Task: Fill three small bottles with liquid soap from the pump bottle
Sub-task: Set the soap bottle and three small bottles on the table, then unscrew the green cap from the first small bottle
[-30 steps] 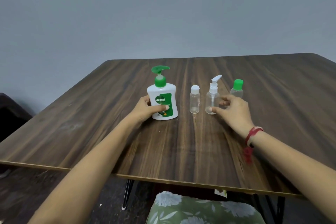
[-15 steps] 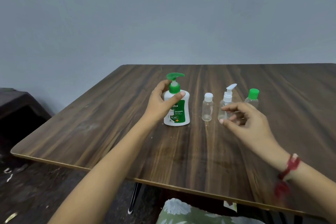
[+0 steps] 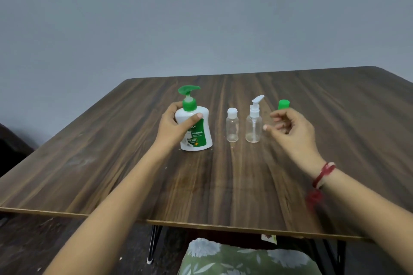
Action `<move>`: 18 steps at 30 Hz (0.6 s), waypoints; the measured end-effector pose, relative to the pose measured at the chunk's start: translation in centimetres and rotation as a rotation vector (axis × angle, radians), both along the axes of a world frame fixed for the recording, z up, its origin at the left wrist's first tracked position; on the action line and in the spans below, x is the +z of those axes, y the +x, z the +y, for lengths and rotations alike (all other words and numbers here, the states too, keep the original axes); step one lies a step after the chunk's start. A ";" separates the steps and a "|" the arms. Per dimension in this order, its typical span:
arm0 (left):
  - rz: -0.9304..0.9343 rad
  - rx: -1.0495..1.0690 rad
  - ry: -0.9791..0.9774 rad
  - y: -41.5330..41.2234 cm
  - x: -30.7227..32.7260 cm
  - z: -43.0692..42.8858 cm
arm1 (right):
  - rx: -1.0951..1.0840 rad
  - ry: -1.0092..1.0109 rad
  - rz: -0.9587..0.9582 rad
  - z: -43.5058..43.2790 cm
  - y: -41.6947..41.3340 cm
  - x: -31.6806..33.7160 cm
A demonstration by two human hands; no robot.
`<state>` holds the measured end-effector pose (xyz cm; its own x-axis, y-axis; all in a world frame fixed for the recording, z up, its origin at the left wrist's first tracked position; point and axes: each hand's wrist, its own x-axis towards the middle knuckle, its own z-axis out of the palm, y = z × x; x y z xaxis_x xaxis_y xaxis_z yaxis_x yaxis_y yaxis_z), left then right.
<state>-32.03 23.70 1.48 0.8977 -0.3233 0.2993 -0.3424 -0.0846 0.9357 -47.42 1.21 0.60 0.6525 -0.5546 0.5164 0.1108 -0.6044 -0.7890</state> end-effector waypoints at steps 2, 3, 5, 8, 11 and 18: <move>0.005 0.008 -0.005 -0.2 -0.1 0.1 | -0.068 -0.037 -0.021 -1.2 -0.1 0.7; 0.002 0.022 -0.017 -0.2 -0.1 0.1 | -0.111 -0.088 -0.036 -1.6 -0.1 1.0; -0.014 0.045 -0.031 -0.2 -0.4 0.3 | -0.205 -0.186 -0.029 -2.8 0.0 1.5; -0.030 0.060 -0.024 -0.2 -0.6 0.7 | -0.261 -0.187 0.142 -4.9 0.7 1.3; -0.025 0.080 -0.014 -0.3 -0.5 0.9 | -0.221 -0.127 0.266 -6.1 1.8 0.5; -0.040 0.118 0.025 -0.5 -0.7 1.7 | -0.076 0.024 0.291 -6.4 2.9 -0.9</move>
<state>-32.50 25.36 0.77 0.9175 -0.2237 0.3289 -0.3658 -0.1501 0.9185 -44.50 -5.23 -0.33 0.7272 -0.6172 0.3004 -0.1667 -0.5833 -0.7950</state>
